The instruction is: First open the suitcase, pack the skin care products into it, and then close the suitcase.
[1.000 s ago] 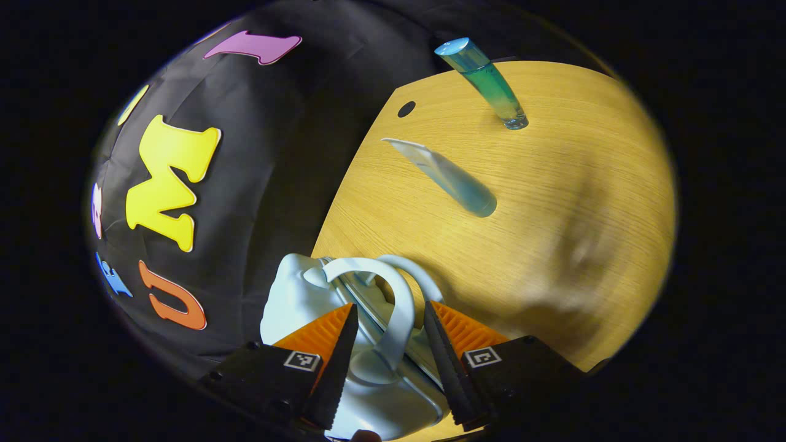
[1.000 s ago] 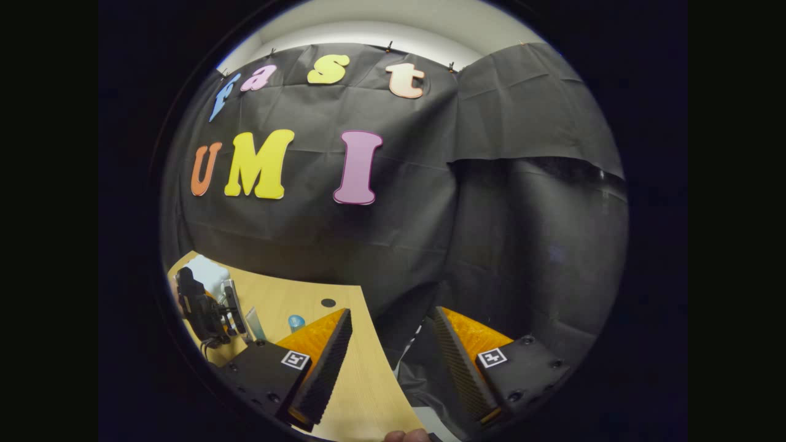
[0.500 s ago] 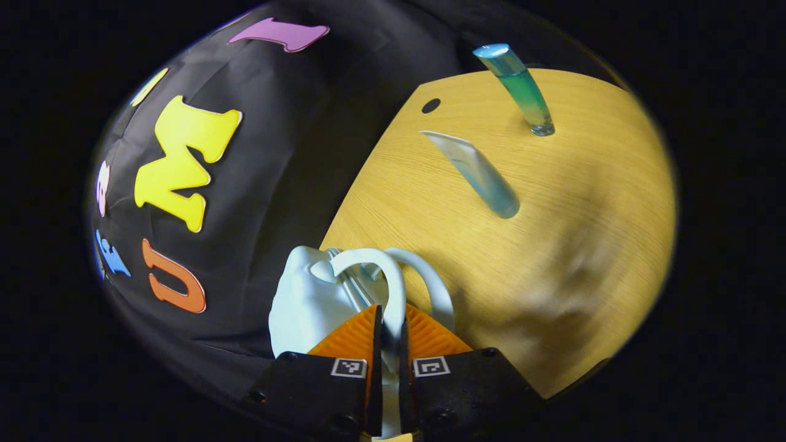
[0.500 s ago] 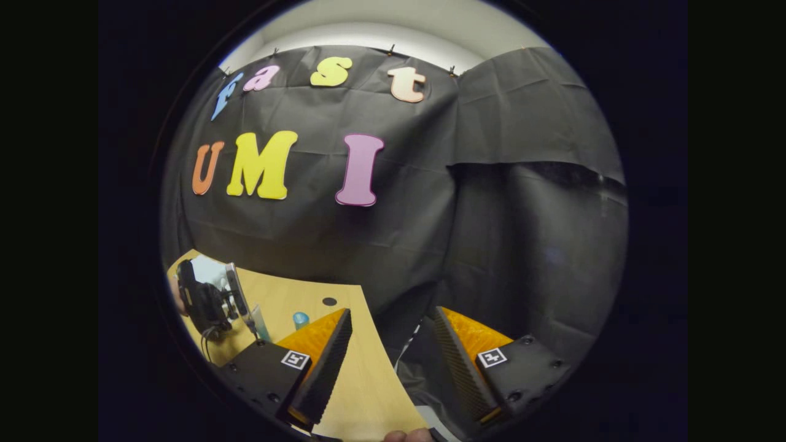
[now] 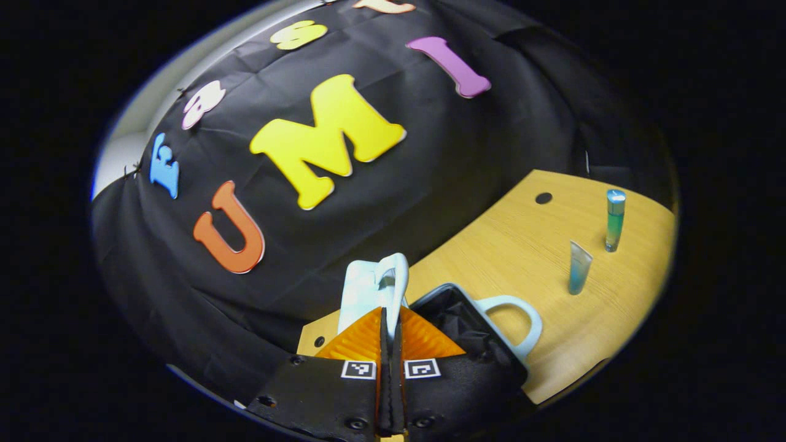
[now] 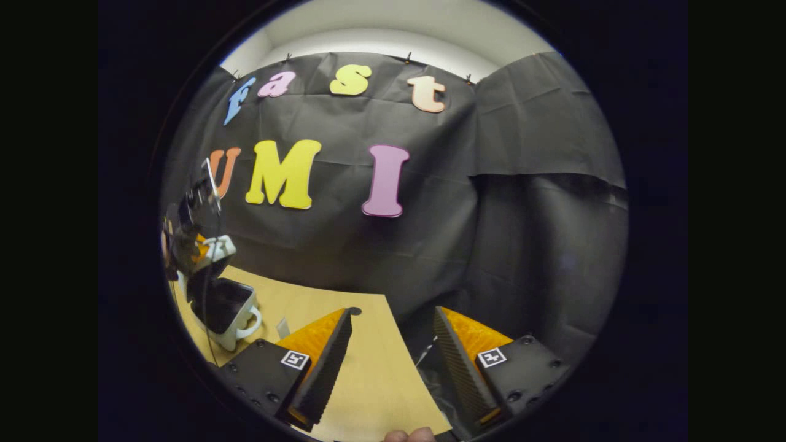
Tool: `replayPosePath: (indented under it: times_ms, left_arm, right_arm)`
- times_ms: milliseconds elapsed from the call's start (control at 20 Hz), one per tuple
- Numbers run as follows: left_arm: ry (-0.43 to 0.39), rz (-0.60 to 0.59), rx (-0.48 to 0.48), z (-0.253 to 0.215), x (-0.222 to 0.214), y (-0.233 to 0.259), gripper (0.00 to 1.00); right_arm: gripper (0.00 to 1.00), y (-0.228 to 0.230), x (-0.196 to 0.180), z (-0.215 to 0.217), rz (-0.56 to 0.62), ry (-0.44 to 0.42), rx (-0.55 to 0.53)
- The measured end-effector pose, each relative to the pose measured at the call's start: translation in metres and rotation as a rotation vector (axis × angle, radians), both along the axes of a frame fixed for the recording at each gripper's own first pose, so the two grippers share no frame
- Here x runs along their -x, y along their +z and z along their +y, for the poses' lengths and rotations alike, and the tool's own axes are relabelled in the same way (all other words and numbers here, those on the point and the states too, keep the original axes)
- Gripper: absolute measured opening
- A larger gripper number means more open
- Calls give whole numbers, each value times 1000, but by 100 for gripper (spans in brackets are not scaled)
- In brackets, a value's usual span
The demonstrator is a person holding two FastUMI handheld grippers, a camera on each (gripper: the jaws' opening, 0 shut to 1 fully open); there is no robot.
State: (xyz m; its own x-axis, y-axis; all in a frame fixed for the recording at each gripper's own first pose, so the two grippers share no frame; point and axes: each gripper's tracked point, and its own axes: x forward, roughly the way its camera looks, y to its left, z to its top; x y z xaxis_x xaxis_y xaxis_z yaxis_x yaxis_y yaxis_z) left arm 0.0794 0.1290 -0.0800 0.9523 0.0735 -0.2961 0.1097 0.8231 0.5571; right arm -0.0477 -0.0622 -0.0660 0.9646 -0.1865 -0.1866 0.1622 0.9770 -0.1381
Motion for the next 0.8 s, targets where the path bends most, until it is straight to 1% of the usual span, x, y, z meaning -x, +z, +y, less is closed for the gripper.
replayPosePath:
  times_ms: [150, 250, 350, 450, 550, 650, 750, 800]
  left_arm:
    - [79, -55, 75, 72, -3, 31, 2]
    - [118, -75, 136, 120, -1, 37, 2]
    - [139, -92, 201, 162, -1, 36, 2]
    - [173, -98, 243, 203, 0, 20, 3]
    - [223, -77, 251, 239, 3, -3, 3]
    - [237, -61, 271, 273, -3, -24, 3]
    - [251, -36, 332, 302, -5, -51, 3]
    - [255, -31, 366, 316, -8, -68, 3]
  right_arm:
    - [81, 9, -13, 30, -11, 60, 6]
    - [80, 12, -19, 50, -12, 101, 17]
    - [80, 14, -23, 70, -3, 142, 32]
    - [81, 15, -25, 84, 5, 168, 46]
    - [81, 16, -27, 99, 11, 199, 70]
    - [81, 12, -29, 109, 27, 222, 91]
    - [81, 9, -31, 113, 45, 224, 102]
    - [83, 10, -32, 117, 52, 227, 107]
